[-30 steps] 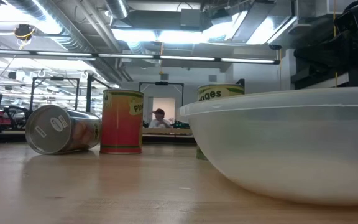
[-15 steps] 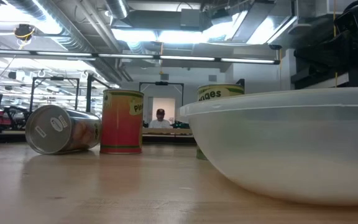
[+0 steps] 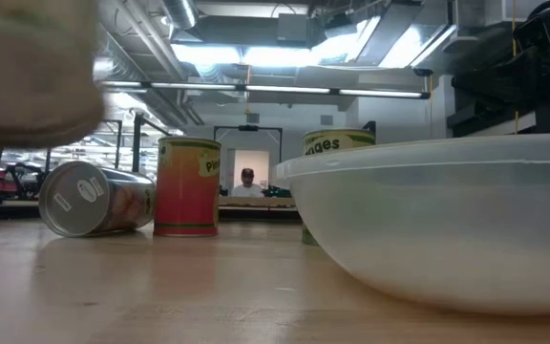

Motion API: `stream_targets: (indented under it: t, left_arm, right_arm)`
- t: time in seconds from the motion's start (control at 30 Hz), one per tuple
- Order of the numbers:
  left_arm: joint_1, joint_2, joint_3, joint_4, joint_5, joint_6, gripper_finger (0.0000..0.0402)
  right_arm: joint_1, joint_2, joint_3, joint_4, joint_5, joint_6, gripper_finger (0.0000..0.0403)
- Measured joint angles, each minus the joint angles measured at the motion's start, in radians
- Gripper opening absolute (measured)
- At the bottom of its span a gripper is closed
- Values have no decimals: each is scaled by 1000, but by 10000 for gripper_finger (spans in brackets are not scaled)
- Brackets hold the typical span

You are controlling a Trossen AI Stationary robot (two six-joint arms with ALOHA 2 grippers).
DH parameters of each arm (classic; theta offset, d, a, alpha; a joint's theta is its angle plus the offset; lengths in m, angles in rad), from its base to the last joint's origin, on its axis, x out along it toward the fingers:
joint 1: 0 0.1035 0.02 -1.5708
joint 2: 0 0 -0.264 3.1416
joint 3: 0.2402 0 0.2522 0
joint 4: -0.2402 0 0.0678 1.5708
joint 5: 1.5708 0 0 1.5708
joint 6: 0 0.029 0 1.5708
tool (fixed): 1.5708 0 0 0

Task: Pick and place cans onto a shelf
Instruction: Put the canned carrots on the shelf

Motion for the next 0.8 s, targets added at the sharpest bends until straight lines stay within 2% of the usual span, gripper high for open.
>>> stream_targets:
  t: [0.2,0.43,0.8]
  left_arm:
    - [70,0,93,-3,-6,178,0]
    - [155,-2,215,-73,-67,412,0]
    - [324,-3,366,-305,-275,737,0]
  right_arm:
    - [0,0,0,0,0,0,45]
    - [0,0,0,0,0,0,45]
    - [0,0,0,0,0,0,45]
